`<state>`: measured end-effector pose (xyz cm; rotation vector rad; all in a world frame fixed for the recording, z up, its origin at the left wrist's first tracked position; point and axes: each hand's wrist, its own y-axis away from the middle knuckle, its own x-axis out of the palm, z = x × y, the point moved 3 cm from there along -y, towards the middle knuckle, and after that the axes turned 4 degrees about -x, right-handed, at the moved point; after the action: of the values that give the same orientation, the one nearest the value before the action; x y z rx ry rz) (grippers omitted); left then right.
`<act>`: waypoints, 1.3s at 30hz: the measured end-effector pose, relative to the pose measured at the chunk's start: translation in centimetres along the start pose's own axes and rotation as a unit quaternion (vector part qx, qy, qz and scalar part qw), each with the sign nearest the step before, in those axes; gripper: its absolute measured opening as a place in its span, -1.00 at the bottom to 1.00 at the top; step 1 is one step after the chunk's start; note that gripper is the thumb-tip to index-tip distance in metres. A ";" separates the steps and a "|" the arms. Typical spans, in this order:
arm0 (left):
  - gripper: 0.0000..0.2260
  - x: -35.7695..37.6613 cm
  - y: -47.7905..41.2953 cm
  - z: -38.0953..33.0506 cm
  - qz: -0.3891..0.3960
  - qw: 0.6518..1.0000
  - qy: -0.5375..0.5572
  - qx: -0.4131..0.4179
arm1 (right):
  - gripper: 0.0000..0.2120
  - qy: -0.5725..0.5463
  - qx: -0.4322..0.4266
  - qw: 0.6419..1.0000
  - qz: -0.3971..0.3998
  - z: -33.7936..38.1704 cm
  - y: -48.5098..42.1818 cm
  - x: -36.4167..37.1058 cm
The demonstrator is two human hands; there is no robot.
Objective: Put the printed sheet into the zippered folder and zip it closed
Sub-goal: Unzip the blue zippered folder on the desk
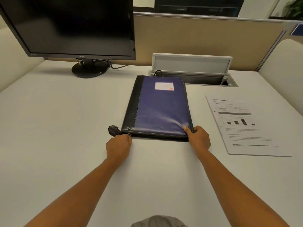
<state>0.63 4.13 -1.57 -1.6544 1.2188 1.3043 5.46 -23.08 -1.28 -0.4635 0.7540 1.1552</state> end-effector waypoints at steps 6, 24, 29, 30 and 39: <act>-0.70 0.0 0.1 -0.1 -0.010 1.000 0.000 -0.003 | -0.62 0.001 0.000 1.000 0.003 0.1 0.1 -0.1; -0.71 -0.1 0.3 0.3 -0.028 1.000 0.008 0.010 | -0.60 0.004 0.003 1.000 0.005 0.3 0.2 -0.3; -0.71 -0.3 0.5 0.8 -0.032 0.999 -0.010 0.031 | -0.56 0.005 0.003 1.000 0.004 0.4 0.2 -0.4; -0.71 -0.3 0.5 0.8 -0.030 0.999 -0.010 0.032 | -0.56 0.006 0.003 1.000 0.003 0.4 0.2 -0.4; -0.71 -1.2 0.4 4.5 -0.036 0.999 -0.018 -0.005 | -0.55 0.008 0.003 1.000 0.001 0.3 0.1 -0.3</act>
<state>-1.29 8.45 -1.51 -1.6597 1.1230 1.2929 5.38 -23.06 -0.89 -0.4677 0.7709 1.1515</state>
